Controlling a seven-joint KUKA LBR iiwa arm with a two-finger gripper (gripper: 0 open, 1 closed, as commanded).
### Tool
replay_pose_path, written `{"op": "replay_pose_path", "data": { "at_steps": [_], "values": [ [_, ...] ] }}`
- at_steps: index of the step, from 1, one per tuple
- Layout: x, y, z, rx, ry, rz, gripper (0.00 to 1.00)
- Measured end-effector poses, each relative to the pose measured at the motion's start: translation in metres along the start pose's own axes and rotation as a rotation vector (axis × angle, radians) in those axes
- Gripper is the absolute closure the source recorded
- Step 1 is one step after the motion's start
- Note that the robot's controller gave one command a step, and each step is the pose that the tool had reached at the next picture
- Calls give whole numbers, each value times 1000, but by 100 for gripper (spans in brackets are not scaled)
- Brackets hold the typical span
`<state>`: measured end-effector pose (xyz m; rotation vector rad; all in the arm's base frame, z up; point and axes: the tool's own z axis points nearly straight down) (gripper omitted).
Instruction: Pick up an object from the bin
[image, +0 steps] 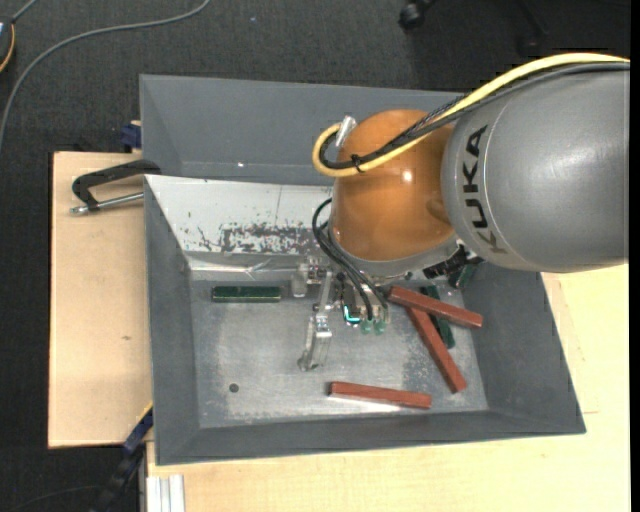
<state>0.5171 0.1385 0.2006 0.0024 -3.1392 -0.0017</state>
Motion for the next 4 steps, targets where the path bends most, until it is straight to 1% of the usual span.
{"op": "replay_pose_path", "data": {
  "at_steps": [1,2,3,4],
  "values": [
    [-81,71,131,-1,-4,79,0],
    [-83,51,99,-3,-8,281,0],
    [-86,47,96,-3,-6,454,0],
    [-83,57,130,-1,-1,622,0]
  ]
}}
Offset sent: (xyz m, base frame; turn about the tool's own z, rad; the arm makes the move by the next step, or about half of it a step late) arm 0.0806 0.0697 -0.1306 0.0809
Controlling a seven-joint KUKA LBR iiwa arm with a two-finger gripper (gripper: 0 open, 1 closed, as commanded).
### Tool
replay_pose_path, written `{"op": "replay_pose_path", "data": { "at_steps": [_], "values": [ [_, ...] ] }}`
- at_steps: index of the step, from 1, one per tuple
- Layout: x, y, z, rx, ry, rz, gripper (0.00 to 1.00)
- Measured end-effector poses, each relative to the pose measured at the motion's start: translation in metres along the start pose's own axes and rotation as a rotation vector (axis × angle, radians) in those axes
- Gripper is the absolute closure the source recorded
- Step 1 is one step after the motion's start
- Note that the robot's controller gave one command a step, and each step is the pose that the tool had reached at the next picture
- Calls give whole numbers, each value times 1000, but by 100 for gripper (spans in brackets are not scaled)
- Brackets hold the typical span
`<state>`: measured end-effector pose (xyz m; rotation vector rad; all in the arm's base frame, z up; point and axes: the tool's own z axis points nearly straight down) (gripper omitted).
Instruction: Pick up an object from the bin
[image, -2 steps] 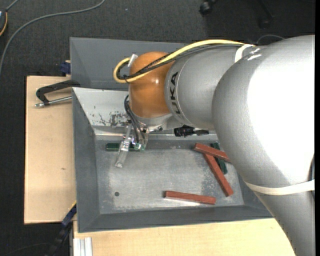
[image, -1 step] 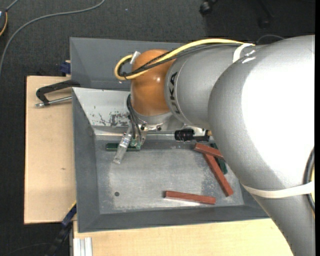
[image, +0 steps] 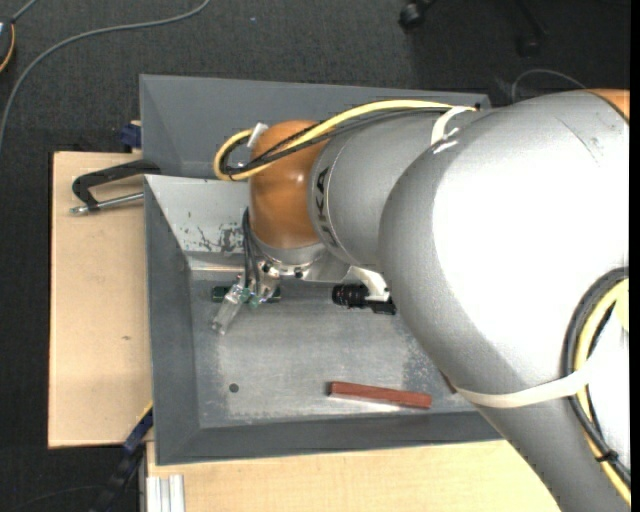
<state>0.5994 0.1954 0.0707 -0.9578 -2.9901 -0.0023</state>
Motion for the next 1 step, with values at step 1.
{"op": "replay_pose_path", "data": {
  "at_steps": [1],
  "values": [
    [0,1,-1,-1,-2,-1,0]
  ]
}}
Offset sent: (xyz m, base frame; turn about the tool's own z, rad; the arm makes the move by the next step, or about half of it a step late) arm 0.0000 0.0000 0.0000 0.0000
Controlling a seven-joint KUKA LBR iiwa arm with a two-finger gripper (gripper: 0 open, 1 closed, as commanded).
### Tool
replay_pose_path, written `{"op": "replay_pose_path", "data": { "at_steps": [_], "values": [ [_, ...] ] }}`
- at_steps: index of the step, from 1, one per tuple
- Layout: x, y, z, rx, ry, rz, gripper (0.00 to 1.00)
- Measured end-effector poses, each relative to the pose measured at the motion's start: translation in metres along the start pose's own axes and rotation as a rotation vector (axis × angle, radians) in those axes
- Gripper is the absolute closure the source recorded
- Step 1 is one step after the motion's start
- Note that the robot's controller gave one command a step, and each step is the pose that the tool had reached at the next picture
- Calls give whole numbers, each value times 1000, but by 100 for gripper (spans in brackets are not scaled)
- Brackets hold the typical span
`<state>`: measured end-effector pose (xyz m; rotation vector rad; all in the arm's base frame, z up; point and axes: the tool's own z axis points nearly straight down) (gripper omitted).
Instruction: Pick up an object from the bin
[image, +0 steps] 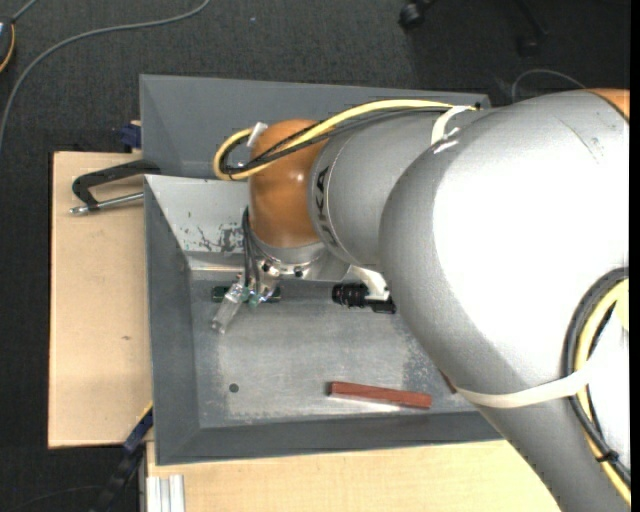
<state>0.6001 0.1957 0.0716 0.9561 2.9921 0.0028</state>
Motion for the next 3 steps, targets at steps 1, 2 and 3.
{"op": "replay_pose_path", "data": {
  "at_steps": [1,2,3],
  "values": [
    [0,0,0,0,0,0,100],
    [-1,2,-33,-5,-3,-2,100],
    [-2,5,-110,-9,-7,-4,100]
  ]
}}
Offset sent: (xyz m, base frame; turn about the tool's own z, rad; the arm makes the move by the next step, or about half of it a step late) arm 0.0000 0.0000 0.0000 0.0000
